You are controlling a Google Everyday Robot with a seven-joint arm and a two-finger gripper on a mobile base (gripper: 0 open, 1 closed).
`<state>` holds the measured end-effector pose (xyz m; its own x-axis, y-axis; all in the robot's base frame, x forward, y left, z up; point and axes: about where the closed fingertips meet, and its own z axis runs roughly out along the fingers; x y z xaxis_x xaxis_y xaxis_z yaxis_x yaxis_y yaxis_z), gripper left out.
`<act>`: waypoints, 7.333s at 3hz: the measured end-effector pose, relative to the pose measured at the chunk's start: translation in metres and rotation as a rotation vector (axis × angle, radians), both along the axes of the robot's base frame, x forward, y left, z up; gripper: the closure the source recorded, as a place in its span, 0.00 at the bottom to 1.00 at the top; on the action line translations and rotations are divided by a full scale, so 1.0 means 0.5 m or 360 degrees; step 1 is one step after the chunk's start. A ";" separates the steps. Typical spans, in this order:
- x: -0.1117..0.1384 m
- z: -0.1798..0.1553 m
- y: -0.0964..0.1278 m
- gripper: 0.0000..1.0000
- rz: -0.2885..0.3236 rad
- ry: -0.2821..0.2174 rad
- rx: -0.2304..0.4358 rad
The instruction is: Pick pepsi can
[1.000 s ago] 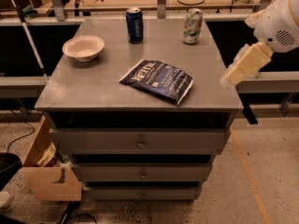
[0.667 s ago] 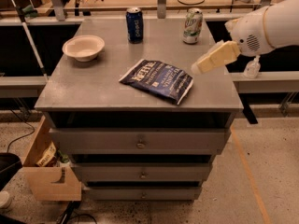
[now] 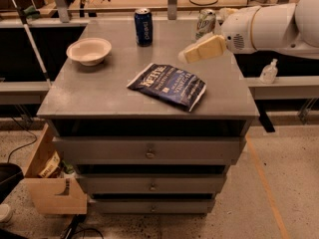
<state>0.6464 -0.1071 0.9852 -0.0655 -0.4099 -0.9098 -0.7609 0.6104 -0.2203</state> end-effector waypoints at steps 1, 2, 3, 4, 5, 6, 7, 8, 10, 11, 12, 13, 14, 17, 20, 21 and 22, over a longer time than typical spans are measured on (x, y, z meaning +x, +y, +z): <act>-0.002 -0.001 0.007 0.00 0.0000 0.0000 0.0018; 0.039 -0.027 0.072 0.00 -0.0008 0.0004 0.0105; 0.136 -0.024 0.141 0.00 -0.0057 -0.0080 0.0266; 0.241 -0.028 0.204 0.00 -0.0081 -0.0136 0.0409; 0.327 -0.032 0.260 0.00 -0.0073 -0.0162 0.0501; 0.387 -0.034 0.297 0.00 -0.0067 -0.0177 0.0555; 0.430 -0.049 0.323 0.00 -0.0066 -0.0154 0.0556; 0.464 -0.073 0.331 0.00 -0.0082 -0.0106 0.0532; 0.513 -0.138 0.312 0.00 -0.0168 0.0000 0.0523; 0.534 -0.165 0.304 0.00 -0.0187 0.0024 0.0555; 0.555 -0.177 0.304 0.00 -0.0201 0.0021 0.0601; 0.573 -0.178 0.316 0.17 -0.0209 0.0000 0.0649; 0.572 -0.180 0.321 0.41 -0.0204 0.0004 0.0649; 0.571 -0.186 0.340 1.00 -0.0188 0.0014 0.0649; 0.527 -0.101 0.264 1.00 -0.0176 -0.0049 0.0455; 0.471 -0.032 0.203 1.00 -0.0121 -0.0076 0.0348; 0.401 0.036 0.154 1.00 -0.0064 -0.0115 0.0276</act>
Offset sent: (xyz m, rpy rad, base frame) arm 0.0677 0.0639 -0.0149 0.1732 -0.0651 -0.0979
